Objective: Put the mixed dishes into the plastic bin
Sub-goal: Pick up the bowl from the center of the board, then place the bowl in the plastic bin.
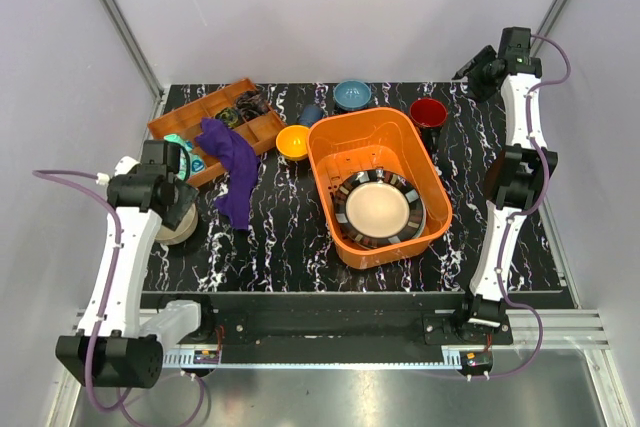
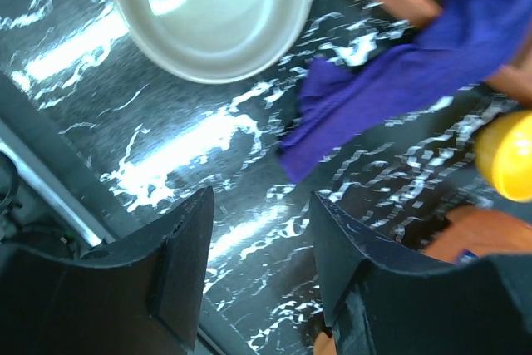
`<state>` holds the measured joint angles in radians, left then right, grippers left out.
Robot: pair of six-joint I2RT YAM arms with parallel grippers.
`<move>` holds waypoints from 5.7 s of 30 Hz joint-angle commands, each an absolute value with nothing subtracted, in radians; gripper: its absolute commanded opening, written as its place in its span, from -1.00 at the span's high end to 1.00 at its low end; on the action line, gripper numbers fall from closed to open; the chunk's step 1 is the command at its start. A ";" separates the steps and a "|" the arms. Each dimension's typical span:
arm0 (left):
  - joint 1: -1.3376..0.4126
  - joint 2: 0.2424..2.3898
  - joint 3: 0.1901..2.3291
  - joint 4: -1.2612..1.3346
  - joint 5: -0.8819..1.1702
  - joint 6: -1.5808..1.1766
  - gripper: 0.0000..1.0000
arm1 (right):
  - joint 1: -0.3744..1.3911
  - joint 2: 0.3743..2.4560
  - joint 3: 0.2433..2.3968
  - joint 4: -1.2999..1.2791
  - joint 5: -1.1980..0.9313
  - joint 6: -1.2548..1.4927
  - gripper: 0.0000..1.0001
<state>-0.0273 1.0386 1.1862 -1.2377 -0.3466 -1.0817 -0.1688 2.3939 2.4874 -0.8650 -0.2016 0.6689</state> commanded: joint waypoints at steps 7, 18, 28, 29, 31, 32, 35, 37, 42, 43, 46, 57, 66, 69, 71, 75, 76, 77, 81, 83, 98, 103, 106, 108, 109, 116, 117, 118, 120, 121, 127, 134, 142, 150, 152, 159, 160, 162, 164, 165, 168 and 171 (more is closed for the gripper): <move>0.000 1.120 1.104 -1.072 -0.411 -0.985 0.01 | -0.166 2.396 2.528 -0.850 -0.256 0.667 -0.31; 0.043 1.302 1.082 -0.813 -0.381 -0.827 0.10 | -0.164 2.372 2.510 -0.850 -0.342 0.706 -0.31; 0.051 1.397 1.081 -0.709 -0.357 -0.756 0.16 | -0.164 2.359 2.511 -0.853 -0.374 0.715 -0.31; 0.054 1.397 1.080 -0.707 -0.357 -0.750 0.16 | -0.164 2.358 2.511 -0.853 -0.374 0.715 -0.31; 0.063 1.396 1.074 -0.704 -0.364 -0.738 0.16 | -0.164 2.359 2.513 -0.854 -0.379 0.716 -0.31; 0.069 1.396 1.068 -0.704 -0.364 -0.736 0.16 | -0.164 2.359 2.516 -0.854 -0.380 0.718 -0.31; 0.092 1.390 1.037 -0.690 -0.357 -0.724 0.17 | -0.164 2.359 2.519 -0.854 -0.390 0.721 -0.31; 0.095 1.384 1.025 -0.675 -0.348 -0.718 0.18 | -0.164 2.361 2.519 -0.856 -0.396 0.722 -0.31; 0.100 1.384 0.977 -0.641 -0.327 -0.713 0.20 | -0.164 2.356 2.517 -0.862 -0.400 0.722 -0.31; 0.100 1.384 0.971 -0.635 -0.325 -0.715 0.21 | -0.164 2.356 2.517 -0.864 -0.400 0.719 -0.31; 0.101 1.393 0.951 -0.612 -0.316 -0.715 0.21 | -0.164 2.355 2.519 -0.867 -0.403 0.716 -0.31; 0.104 1.459 0.911 -0.537 -0.276 -0.701 0.24 | -0.161 2.333 2.502 -0.884 -0.405 0.701 -0.31; 0.104 1.499 0.902 -0.508 -0.253 -0.690 0.63 | -0.153 2.315 2.491 -0.887 -0.402 0.701 -0.31; 0.104 1.500 0.910 -0.508 -0.252 -0.684 0.89 | -0.153 2.309 2.490 -0.885 -0.402 0.700 -0.31; 0.104 1.502 0.913 -0.511 -0.250 -0.683 1.00 | -0.153 2.303 2.485 -0.887 -0.402 0.698 -0.31; 0.104 1.494 0.919 -0.525 -0.236 -0.677 1.00 | -0.153 2.298 2.477 -0.887 -0.400 0.703 -0.31; 0.106 1.490 0.925 -0.528 -0.233 -0.675 1.00 | -0.150 2.295 2.474 -0.885 -0.399 0.706 -0.31; 0.103 1.483 0.927 -0.540 -0.221 -0.672 1.00 | -0.152 2.295 2.471 -0.885 -0.399 0.709 -0.31; 0.101 1.418 0.951 -0.587 -0.199 -0.667 1.00 | -0.146 2.290 2.462 -0.887 -0.393 0.713 -0.32; 0.094 1.372 0.976 -0.641 -0.213 -0.669 1.00 | -0.143 2.289 2.459 -0.884 -0.390 0.715 -0.32; -0.044 1.192 1.179 -0.874 -0.267 -0.738 1.00 | -0.141 2.266 2.422 -0.871 -0.368 0.718 -0.32; -0.152 1.278 1.357 -0.888 -0.287 -0.706 1.00 | -0.146 2.246 2.413 -0.871 -0.328 0.736 -0.33; -0.236 1.374 1.497 -0.907 -0.316 -0.663 1.00 | -0.156 2.229 2.392 -0.870 -0.321 0.767 -0.32; -0.291 1.419 1.598 -0.908 -0.324 -0.643 1.00 | -0.160 2.221 2.384 -0.870 -0.322 0.770 -0.33; -0.305 1.458 1.630 -0.908 -0.331 -0.623 1.00 | -0.161 2.218 2.381 -0.868 -0.318 0.769 -0.33; -0.441 1.652 1.951 -0.927 -0.310 -0.508 1.00 | -0.186 2.171 2.318 -0.867 -0.305 0.765 -0.33; -0.455 1.676 1.980 -0.934 -0.304 -0.493 1.00 | -0.189 2.157 2.309 -0.865 -0.304 0.765 -0.33; -0.469 1.695 2.011 -0.939 -0.301 -0.464 1.00 | -0.193 2.151 2.300 -0.864 -0.301 0.765 -0.34; -0.520 1.758 2.110 -0.959 -0.301 -0.434 1.00 | -0.204 2.129 2.266 -0.859 -0.301 0.764 -0.33; -0.538 1.776 2.144 -0.968 -0.302 -0.407 1.00 | -0.207 2.123 2.252 -0.856 -0.301 0.762 -0.34; -0.649 1.871 2.309 -0.994 -0.267 -0.364 1.00 | -0.233 2.056 2.126 -0.812 -0.304 0.765 -0.34; -0.747 1.881 2.307 -0.992 -0.212 -0.338 1.00 | -0.241 1.999 1.997 -0.753 -0.310 0.795 -0.34; -0.860 1.894 2.315 -0.993 -0.199 -0.290 1.00 | -0.241 1.973 1.936 -0.713 -0.316 0.813 -0.34; -0.972 1.931 2.307 -0.985 -0.199 -0.264 1.00 | -0.241 1.934 1.919 -0.707 -0.313 0.805 -0.35; -0.992 1.933 2.283 -0.965 -0.196 -0.262 1.00 | -0.242 1.921 1.902 -0.707 -0.311 0.805 -0.35; -1.046 1.930 2.188 -0.922 -0.204 -0.242 1.00 | -0.253 1.875 1.859 -0.707 -0.308 0.784 -0.35; -1.057 1.930 2.168 -0.914 -0.206 -0.242 1.00 | -0.256 1.871 1.855 -0.707 -0.311 0.782 -0.34; -1.068 1.930 2.148 -0.896 -0.206 -0.252 1.00 | -0.259 1.865 1.852 -0.707 -0.313 0.779 -0.35; -1.086 1.931 2.119 -0.876 -0.206 -0.261 1.00 | -0.259 1.862 1.850 -0.707 -0.316 0.776 -0.35; -1.092 1.931 2.103 -0.870 -0.207 -0.262 1.00 | -0.261 1.862 1.850 -0.707 -0.316 0.778 -0.35; -1.112 1.934 2.079 -0.854 -0.213 -0.268 1.00 | -0.262 1.862 1.858 -0.709 -0.319 0.781 -0.35; -1.127 1.931 2.045 -0.827 -0.207 -0.276 1.00 | -0.261 1.871 1.881 -0.707 -0.321 0.784 -0.35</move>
<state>-1.1069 1.9682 2.0529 -0.9798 -0.1684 -0.2882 -0.2577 1.9175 1.8561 -0.7296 -0.3149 0.7979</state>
